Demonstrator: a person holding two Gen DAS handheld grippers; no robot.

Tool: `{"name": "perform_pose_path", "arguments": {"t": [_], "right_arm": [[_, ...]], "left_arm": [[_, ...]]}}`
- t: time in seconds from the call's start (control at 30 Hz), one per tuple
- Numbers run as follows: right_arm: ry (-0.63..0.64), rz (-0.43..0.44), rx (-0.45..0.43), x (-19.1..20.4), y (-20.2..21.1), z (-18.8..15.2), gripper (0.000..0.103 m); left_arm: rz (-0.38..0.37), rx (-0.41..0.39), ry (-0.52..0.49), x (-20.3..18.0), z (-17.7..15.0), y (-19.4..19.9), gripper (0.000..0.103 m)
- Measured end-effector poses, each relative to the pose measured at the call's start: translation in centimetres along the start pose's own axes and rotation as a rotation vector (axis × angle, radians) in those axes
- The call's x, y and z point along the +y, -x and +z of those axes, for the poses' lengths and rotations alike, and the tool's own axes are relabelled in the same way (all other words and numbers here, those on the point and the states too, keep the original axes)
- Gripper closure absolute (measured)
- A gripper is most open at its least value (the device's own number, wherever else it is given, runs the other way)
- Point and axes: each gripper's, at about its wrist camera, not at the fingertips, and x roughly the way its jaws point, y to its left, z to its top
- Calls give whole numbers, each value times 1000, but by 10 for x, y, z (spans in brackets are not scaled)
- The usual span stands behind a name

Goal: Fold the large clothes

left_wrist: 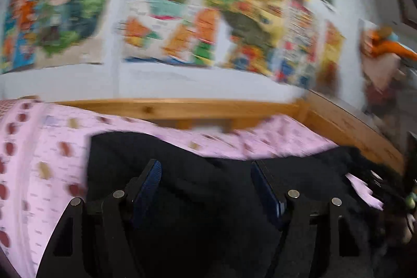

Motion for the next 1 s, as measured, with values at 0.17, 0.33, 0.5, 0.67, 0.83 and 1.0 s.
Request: {"name": "perform_pose_path", "arguments": {"t": [0.17,0.33,0.5,0.67,0.83,1.0], "right_arm": [[95,87,94,23,-4,-13,48],[101,74,200,21,-15,-33,35],[65,77,241,15,-24,-42,33],[63,80,240,16,-22,-43,32],[39,106,234,11,-22,-45,29],[31,121,237,10,-22,-46,26]], "left_arm": [[-104,170,-142,-36,-26,-17,34],[4,248,-248,-46,-53,-30,31],[38,262,-281,-51,-60,-32,31],[26,257,-268,-48,-61,-31,30],[22,264,-256,-47,-60,-32,24],[32,265,-250,-46,-60,-30,7]]}}
